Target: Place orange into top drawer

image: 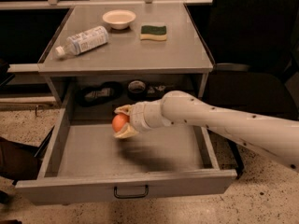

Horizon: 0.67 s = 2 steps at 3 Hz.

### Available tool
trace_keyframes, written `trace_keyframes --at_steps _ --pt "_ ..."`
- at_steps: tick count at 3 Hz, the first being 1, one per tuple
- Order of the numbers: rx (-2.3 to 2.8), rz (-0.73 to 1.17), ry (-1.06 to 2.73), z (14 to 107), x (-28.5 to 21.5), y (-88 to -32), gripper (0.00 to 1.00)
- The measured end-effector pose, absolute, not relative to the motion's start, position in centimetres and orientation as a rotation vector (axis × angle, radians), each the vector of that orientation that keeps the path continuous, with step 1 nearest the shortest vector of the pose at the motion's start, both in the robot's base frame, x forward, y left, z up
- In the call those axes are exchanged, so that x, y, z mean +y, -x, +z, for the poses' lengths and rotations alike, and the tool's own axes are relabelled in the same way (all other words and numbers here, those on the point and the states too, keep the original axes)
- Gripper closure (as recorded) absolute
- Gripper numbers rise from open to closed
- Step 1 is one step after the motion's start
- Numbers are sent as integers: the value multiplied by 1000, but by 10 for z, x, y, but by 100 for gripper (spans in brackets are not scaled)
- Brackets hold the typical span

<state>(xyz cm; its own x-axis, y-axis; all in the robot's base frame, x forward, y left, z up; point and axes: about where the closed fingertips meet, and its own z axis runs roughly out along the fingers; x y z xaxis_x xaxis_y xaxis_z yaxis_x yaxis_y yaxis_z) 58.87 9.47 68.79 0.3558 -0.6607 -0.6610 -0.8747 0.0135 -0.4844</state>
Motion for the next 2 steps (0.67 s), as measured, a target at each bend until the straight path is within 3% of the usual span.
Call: trace_keyframes --at_steps 2 --pt "1459 286 1737 632 121 -633 100"
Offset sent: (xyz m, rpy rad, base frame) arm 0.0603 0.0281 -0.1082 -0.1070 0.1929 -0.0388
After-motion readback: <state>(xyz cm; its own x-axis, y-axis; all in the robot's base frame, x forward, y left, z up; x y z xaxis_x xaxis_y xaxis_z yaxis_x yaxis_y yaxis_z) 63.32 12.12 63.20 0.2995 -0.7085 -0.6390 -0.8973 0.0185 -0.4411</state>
